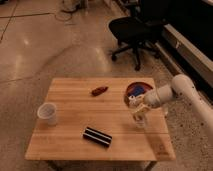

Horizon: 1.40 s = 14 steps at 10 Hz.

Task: Stand the bottle upright

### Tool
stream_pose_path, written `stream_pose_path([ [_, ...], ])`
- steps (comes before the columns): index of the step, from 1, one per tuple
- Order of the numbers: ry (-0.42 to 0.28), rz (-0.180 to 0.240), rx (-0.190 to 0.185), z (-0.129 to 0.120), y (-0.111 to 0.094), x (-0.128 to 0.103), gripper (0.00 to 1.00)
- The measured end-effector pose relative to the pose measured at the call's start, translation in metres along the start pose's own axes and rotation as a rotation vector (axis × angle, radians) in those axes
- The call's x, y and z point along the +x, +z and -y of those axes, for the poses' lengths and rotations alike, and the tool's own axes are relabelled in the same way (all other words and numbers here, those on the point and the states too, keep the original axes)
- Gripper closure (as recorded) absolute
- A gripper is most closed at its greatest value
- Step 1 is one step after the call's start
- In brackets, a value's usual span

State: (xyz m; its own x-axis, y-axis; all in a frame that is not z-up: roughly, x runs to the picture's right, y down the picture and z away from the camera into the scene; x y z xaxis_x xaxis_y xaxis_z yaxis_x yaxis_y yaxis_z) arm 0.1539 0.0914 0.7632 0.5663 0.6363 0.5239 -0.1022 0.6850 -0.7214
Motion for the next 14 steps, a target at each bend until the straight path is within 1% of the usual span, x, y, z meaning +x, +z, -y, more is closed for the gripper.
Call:
stream_pose_path([
  [2, 0.029, 0.067, 0.012, 0.003, -0.004, 0.004, 1.0],
  [4, 0.038, 0.121, 0.027, 0.005, -0.006, 0.008, 1.0],
  [7, 0.032, 0.216, 0.062, 0.006, -0.014, 0.01, 1.0],
  [9, 0.02, 0.285, 0.088, 0.006, -0.022, 0.006, 1.0],
  [10, 0.009, 0.316, 0.107, 0.007, -0.026, 0.004, 1.0],
  [11, 0.004, 0.331, 0.12, 0.007, -0.029, 0.004, 1.0],
  [12, 0.0, 0.341, 0.143, 0.009, -0.031, 0.004, 1.0],
  [13, 0.001, 0.344, 0.173, 0.012, -0.033, 0.005, 1.0],
  [14, 0.002, 0.343, 0.213, 0.017, -0.036, 0.006, 1.0],
])
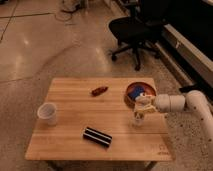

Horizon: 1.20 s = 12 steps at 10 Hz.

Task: Stand the bottle upright

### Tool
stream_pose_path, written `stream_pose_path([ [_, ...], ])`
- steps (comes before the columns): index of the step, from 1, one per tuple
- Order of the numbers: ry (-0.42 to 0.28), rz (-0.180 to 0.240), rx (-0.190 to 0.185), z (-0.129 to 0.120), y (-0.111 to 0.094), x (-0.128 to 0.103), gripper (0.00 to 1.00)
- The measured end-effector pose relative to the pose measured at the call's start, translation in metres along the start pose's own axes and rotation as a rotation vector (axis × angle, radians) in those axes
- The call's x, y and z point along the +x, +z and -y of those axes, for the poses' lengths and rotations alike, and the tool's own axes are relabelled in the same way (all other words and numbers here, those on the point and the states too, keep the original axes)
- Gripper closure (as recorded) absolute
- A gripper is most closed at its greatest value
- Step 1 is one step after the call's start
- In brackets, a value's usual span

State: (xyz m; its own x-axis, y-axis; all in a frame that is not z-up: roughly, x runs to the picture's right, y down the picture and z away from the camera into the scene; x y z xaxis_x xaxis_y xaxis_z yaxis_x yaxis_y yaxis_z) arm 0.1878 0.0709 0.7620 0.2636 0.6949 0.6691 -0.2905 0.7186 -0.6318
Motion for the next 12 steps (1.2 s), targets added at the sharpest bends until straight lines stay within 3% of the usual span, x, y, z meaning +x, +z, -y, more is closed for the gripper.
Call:
stream_pose_path([
  [2, 0.005, 0.001, 0.056, 0.007, 0.0, -0.001, 1.0],
  [5, 0.071, 0.023, 0.127, 0.017, 0.0, 0.001, 1.0],
  [9, 0.13, 0.063, 0.178, 0.023, 0.004, 0.005, 1.0],
  [11, 0.129, 0.07, 0.183, 0.024, 0.003, 0.004, 0.99],
  [12, 0.129, 0.07, 0.182, 0.024, 0.004, 0.004, 0.94],
])
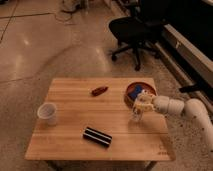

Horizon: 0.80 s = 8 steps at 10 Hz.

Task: Stand the bottle upright

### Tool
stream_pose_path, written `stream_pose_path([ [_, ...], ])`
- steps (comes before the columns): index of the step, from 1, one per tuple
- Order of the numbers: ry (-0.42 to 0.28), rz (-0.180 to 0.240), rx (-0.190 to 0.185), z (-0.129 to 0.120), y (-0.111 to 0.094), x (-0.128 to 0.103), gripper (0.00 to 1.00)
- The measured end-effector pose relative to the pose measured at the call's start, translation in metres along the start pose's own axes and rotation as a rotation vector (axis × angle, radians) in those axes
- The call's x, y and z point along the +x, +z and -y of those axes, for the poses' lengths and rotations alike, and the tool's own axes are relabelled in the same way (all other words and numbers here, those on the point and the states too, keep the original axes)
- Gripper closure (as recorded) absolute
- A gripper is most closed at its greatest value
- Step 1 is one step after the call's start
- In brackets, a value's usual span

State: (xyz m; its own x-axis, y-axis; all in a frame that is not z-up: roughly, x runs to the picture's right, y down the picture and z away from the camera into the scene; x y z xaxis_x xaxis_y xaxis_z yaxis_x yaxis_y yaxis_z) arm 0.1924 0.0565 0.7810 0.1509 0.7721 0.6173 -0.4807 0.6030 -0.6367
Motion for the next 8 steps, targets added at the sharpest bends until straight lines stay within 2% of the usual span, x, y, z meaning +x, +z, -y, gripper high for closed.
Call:
stream_pose_path([
  [3, 0.0, 0.0, 0.0, -0.0001, 0.0, 0.0001, 1.0],
  [8, -0.001, 0.0, 0.0, -0.0001, -0.0002, 0.0002, 1.0],
])
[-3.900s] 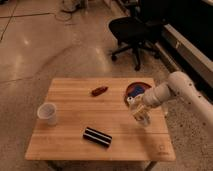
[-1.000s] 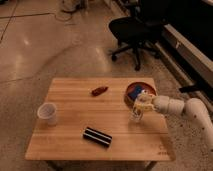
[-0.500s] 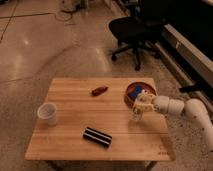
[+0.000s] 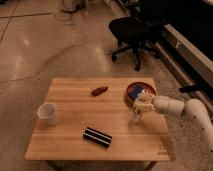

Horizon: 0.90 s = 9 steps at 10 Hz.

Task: Stand the bottle upright

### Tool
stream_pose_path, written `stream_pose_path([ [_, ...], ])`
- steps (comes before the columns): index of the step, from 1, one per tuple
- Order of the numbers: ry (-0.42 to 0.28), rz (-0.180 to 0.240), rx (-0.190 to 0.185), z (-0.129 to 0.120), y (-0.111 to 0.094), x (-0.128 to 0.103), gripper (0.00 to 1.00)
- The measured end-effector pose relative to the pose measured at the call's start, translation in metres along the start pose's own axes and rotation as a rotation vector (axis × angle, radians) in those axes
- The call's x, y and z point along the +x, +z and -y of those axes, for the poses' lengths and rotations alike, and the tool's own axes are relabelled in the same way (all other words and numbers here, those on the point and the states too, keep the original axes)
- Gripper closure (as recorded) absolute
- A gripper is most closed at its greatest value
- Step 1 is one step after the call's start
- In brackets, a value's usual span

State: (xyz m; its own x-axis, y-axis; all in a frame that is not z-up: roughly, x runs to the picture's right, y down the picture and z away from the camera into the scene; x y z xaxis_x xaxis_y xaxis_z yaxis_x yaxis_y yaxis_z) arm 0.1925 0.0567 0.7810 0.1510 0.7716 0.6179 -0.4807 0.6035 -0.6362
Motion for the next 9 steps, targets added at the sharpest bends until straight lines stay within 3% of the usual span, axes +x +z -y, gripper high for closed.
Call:
stream_pose_path([
  [1, -0.002, 0.004, 0.003, 0.0, 0.0, 0.0, 1.0],
  [5, -0.035, 0.075, 0.081, 0.01, -0.006, 0.001, 1.0],
  [9, -0.08, 0.083, 0.106, 0.007, -0.007, 0.019, 1.0],
])
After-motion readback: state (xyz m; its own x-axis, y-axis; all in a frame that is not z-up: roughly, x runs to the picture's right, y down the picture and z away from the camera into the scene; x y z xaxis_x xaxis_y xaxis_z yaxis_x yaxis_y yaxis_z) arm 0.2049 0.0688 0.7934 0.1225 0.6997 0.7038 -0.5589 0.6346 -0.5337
